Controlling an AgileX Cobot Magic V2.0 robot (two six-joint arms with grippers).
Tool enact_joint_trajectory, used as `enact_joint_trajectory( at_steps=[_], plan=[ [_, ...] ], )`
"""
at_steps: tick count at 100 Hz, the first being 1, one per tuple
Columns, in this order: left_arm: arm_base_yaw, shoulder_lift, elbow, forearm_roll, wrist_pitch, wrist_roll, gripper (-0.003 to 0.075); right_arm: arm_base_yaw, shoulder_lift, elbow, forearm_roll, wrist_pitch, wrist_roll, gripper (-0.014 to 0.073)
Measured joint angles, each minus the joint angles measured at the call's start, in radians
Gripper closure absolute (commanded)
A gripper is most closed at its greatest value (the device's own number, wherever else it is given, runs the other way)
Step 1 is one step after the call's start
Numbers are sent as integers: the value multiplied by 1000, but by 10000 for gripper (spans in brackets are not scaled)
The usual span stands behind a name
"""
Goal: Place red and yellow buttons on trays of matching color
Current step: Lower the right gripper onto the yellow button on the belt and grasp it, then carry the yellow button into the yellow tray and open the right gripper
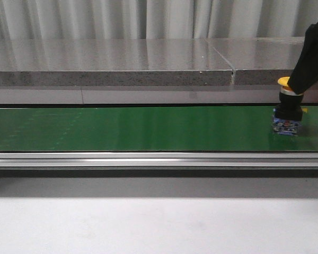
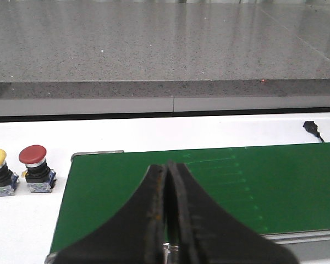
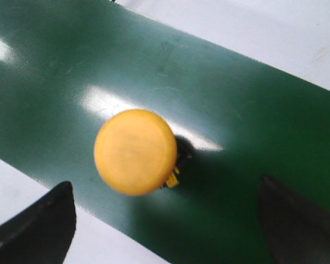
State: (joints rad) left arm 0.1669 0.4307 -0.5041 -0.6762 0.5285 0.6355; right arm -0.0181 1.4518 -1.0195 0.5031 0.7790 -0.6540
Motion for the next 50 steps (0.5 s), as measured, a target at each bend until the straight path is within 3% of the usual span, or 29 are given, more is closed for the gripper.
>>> enact_joint_trajectory(
  at_steps=[19,26,41,50],
  plan=[
    [0,0,0,0,0,0,739,33,59,0,0,-71,-2,-22],
    [0,0,0,0,0,0,739,41,82,0,0,-87,-4,71],
    [0,0,0,0,0,0,739,43,105,0,10,-95,-4,382],
    [0,0,0,0,0,0,739,43,105,0,13,-96,-1,468]
  ],
)
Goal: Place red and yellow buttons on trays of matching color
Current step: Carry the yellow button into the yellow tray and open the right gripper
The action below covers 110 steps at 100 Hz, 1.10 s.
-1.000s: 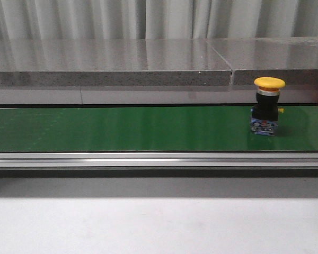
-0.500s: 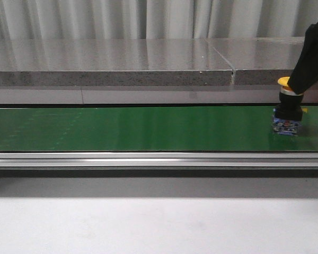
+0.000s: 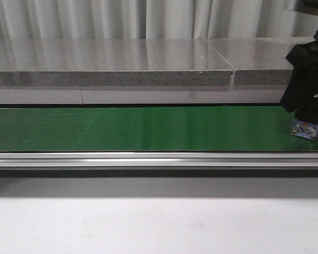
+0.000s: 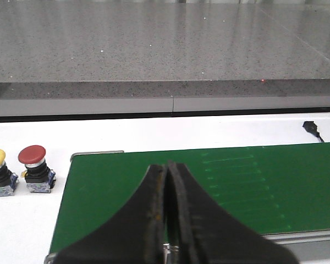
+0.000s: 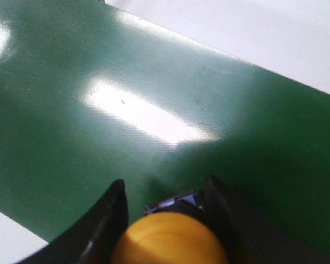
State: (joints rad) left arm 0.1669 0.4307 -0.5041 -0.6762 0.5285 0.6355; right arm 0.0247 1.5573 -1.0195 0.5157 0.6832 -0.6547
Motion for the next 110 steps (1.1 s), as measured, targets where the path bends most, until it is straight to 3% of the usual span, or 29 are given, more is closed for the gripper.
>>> enact_joint_trajectory(
  at_steps=[20,37,53,70,85,110],
  plan=[
    [0,0,0,0,0,0,739,-12,-25,-4,1,53,29,470],
    [0,0,0,0,0,0,739,-84,-128,-12,-28,78,152,470],
    [0,0,0,0,0,0,739,-221,-226,-12,-131,90,294,470],
    [0,0,0,0,0,0,739,-440,-267,-12,-302,92,496,470],
    [0,0,0,0,0,0,739,-613,-267,-12,-350,92,622,470],
    [0,0,0,0,0,0,739,-722,-267,-12,-356,70,689,470]
  ],
)
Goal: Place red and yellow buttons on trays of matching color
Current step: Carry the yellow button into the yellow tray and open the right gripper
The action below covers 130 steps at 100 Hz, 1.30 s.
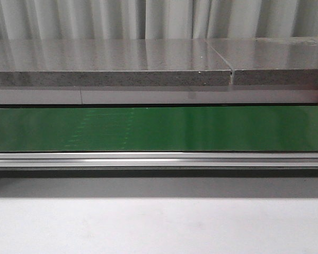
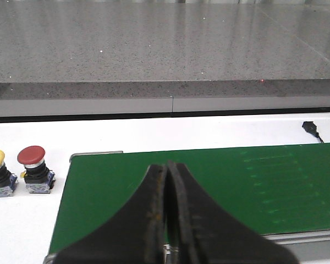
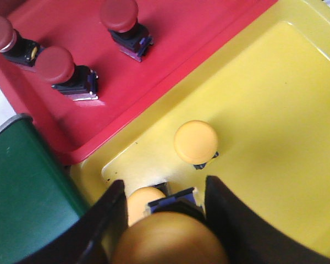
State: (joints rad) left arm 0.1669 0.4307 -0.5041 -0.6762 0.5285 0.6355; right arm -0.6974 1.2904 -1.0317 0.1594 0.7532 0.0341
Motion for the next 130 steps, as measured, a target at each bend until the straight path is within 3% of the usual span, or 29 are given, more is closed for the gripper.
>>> enact_joint_trajectory(
  at_steps=[26,56,90,130],
  plan=[
    [0,0,0,0,0,0,739,-69,0,0,-20,9,33,470],
    [0,0,0,0,0,0,739,-78,61,32,-24,8,37,470],
    [0,0,0,0,0,0,739,-78,115,194,-24,-166,37,470],
    [0,0,0,0,0,0,739,-77,188,256,-8,-296,37,470]
  ],
)
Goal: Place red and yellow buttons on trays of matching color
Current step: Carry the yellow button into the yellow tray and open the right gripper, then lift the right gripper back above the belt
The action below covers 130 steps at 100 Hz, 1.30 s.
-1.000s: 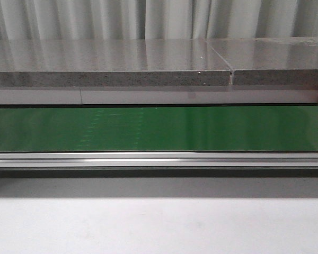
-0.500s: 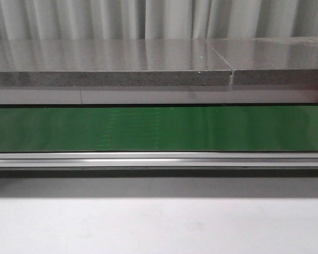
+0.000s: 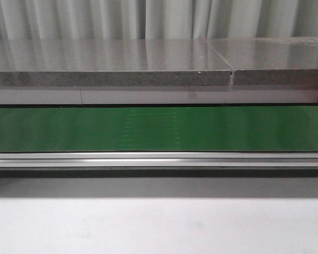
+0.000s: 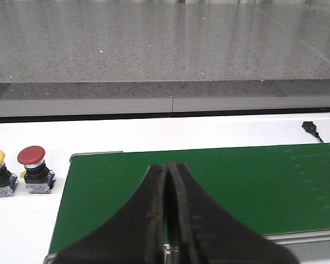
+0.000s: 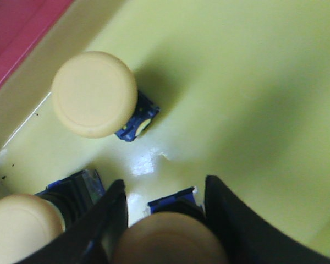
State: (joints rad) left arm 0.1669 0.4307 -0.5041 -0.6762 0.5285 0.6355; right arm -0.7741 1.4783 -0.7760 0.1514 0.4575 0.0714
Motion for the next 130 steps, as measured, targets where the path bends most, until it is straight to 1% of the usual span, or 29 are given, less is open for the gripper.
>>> enact_joint_trajectory(
  at_steps=[36,48,53,60,64,67,68,71,74,75,82,87,94,112,130],
  plan=[
    [0,0,0,0,0,0,739,0,34,2,11,-8,0,470],
    [0,0,0,0,0,0,739,0,49,2,14,-10,0,454],
    [0,0,0,0,0,0,739,0,54,2,13,-10,0,428],
    [0,0,0,0,0,0,739,7,60,2,13,-10,0,362],
    [0,0,0,0,0,0,739,12,60,2,13,-10,0,300],
    [0,0,0,0,0,0,739,16,60,2,13,-10,0,270],
    [0,0,0,0,0,0,739,16,60,2,13,-10,0,239],
    [0,0,0,0,0,0,739,21,60,2,13,-10,0,197],
    [0,0,0,0,0,0,739,23,60,2,13,-10,0,166],
    [0,0,0,0,0,0,739,25,60,2,13,-10,0,137],
    [0,0,0,0,0,0,739,28,60,2,14,-8,0,52],
    [0,0,0,0,0,0,739,28,60,2,14,-8,0,12],
    [0,0,0,0,0,0,739,28,60,2,14,-7,0,-10],
    [0,0,0,0,0,0,739,28,56,2,14,-1,0,-11],
    [0,0,0,0,0,0,739,28,-44,2,23,-6,0,-10]
  ],
)
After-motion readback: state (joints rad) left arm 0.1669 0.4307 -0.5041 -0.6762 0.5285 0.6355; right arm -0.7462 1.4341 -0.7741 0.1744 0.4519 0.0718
